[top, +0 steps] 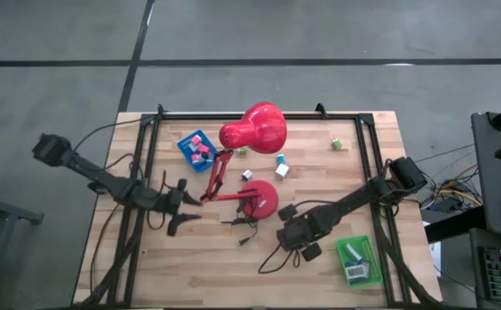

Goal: Pick & Place Office items
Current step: Put the black digital clock into the green bin, then put the right green charger adapter into the blue bin

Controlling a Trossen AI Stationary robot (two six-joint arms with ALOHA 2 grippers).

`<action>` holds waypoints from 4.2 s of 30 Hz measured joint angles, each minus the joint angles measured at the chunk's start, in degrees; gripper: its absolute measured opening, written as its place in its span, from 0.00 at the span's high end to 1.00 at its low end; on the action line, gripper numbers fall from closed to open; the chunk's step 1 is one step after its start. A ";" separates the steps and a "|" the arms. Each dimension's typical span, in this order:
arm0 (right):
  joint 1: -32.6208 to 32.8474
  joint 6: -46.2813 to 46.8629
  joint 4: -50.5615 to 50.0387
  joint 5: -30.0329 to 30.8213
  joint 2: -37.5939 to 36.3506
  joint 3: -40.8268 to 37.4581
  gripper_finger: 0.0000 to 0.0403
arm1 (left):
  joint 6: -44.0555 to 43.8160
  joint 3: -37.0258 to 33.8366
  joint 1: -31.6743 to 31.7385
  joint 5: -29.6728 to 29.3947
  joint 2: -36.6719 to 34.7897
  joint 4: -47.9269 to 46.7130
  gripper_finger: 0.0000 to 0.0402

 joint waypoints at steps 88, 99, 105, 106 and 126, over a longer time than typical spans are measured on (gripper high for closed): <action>28.37 66.73 -40.95 -17.40 -1.18 9.75 0.67 | 2.20 -0.07 -18.91 -12.74 0.04 7.73 0.50; 28.35 70.22 -41.21 -17.36 -1.18 9.75 0.47 | 2.20 -0.07 -18.91 -12.76 0.04 7.28 0.50; 28.35 70.87 -41.50 -17.14 -1.22 9.75 0.36 | 2.22 -0.07 -18.91 -12.86 0.04 7.28 0.50; 28.35 70.88 -41.59 -17.14 -1.22 9.75 0.36 | 2.20 -0.07 -18.91 -12.91 0.04 7.28 0.50; 25.78 73.74 -48.50 17.52 -6.38 16.27 0.51 | 2.49 -0.09 -18.89 -14.25 0.04 6.45 0.50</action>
